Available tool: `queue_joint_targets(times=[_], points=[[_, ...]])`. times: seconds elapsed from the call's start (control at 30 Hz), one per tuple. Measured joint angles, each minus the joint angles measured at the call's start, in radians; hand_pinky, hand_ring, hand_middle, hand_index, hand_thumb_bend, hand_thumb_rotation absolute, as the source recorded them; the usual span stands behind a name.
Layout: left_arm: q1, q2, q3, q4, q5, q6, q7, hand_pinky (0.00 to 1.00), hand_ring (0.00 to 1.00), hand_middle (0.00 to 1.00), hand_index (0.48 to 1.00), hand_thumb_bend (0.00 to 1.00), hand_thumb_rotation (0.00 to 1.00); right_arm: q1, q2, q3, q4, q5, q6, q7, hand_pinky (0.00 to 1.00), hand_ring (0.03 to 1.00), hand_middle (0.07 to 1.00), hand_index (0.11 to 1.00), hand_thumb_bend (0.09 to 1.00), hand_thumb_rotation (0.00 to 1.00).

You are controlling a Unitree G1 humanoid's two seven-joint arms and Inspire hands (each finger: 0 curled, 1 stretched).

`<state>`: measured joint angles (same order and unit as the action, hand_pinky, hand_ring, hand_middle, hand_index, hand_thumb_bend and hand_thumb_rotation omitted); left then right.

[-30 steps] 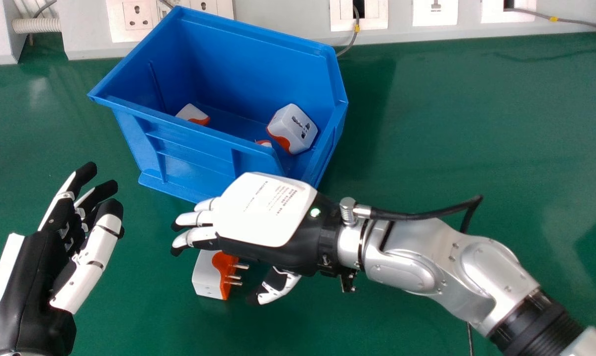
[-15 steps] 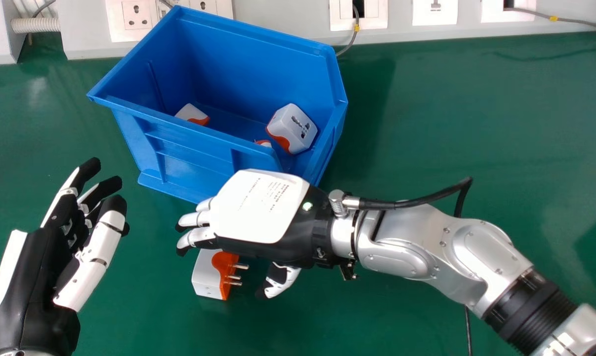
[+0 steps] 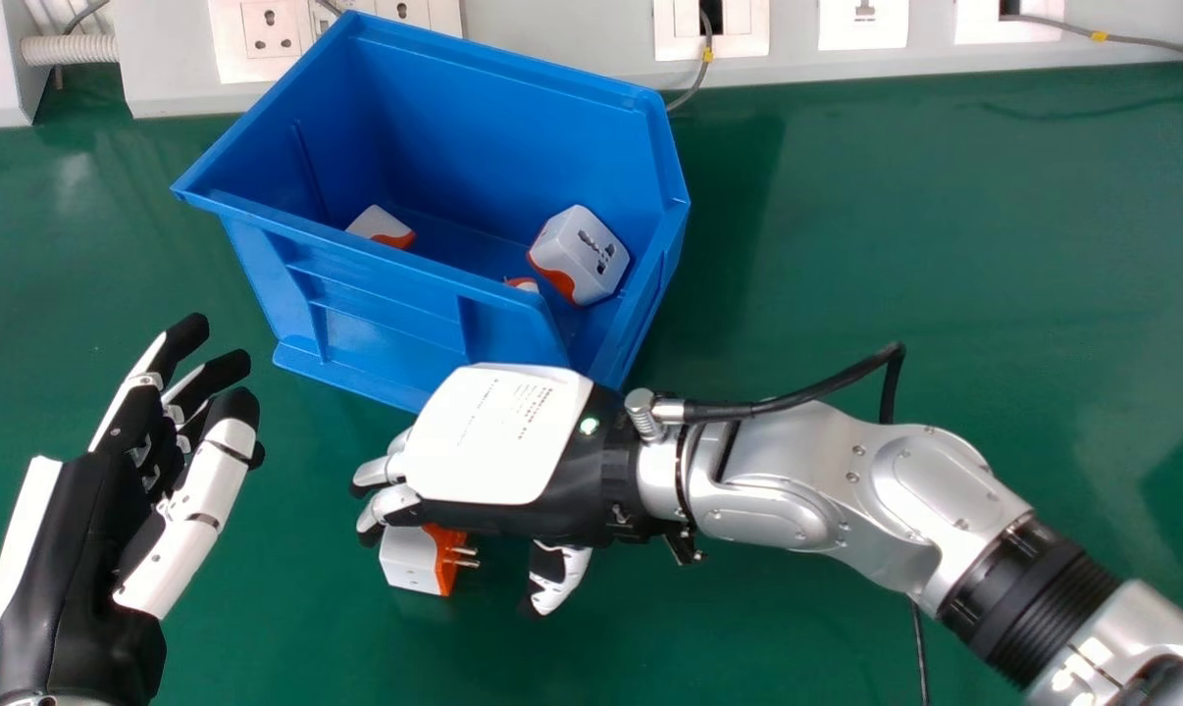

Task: Pick all objects and put in blue box

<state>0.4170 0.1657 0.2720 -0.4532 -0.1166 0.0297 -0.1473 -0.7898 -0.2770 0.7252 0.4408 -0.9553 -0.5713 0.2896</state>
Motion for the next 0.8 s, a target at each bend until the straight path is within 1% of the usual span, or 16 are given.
queue_joint_targets(times=[0.2, 0.3, 0.33, 0.4, 0.43, 0.57, 0.7, 0.8], points=[[0.0, -0.001, -0.003, -0.003, 0.0, 0.0, 0.0, 0.77, 0.86, 0.87, 0.919, 0.3, 0.59, -0.023, 0.014, 0.017, 0.035, -0.019, -0.011, -0.011, 0.73, 0.868, 0.9, 0.797, 0.497, 0.06], [0.0, -0.001, -0.004, -0.003, -0.001, 0.0, 0.0, 0.77, 0.86, 0.88, 0.919, 0.3, 0.59, -0.036, 0.031, 0.02, 0.06, -0.033, -0.012, -0.028, 0.73, 0.865, 0.896, 0.79, 0.541, 0.04], [0.0, -0.002, -0.005, -0.003, -0.001, 0.0, 0.0, 0.77, 0.86, 0.88, 0.919, 0.3, 0.59, -0.043, 0.036, 0.023, 0.07, -0.035, -0.012, -0.032, 0.73, 0.865, 0.896, 0.79, 0.541, 0.04], [0.002, -0.003, -0.008, -0.004, -0.001, 0.0, 0.0, 0.77, 0.86, 0.88, 0.919, 0.3, 0.59, -0.055, 0.042, 0.026, 0.084, -0.036, -0.012, -0.043, 0.72, 0.857, 0.888, 0.779, 0.591, 0.02], [0.002, -0.003, -0.01, -0.005, -0.001, 0.0, 0.0, 0.77, 0.86, 0.88, 0.919, 0.3, 0.59, -0.063, 0.046, 0.027, 0.096, -0.038, -0.013, -0.053, 0.72, 0.857, 0.888, 0.779, 0.591, 0.02], [0.002, -0.003, -0.011, -0.009, -0.001, 0.0, 0.001, 0.76, 0.86, 0.88, 0.919, 0.3, 0.59, -0.088, 0.058, 0.039, 0.136, -0.076, -0.011, -0.108, 0.7, 0.837, 0.87, 0.757, 0.638, 0.01], [0.003, -0.004, -0.011, -0.009, -0.001, 0.0, 0.003, 0.76, 0.86, 0.87, 0.919, 0.3, 0.59, -0.101, 0.07, 0.059, 0.163, -0.111, -0.008, -0.154, 0.7, 0.827, 0.86, 0.747, 0.656, 0.0], [0.003, -0.005, -0.011, -0.009, -0.001, 0.0, 0.003, 0.76, 0.86, 0.87, 0.918, 0.3, 0.59, -0.112, 0.079, 0.067, 0.184, -0.118, -0.001, -0.166, 0.69, 0.825, 0.857, 0.745, 0.657, 0.0]])
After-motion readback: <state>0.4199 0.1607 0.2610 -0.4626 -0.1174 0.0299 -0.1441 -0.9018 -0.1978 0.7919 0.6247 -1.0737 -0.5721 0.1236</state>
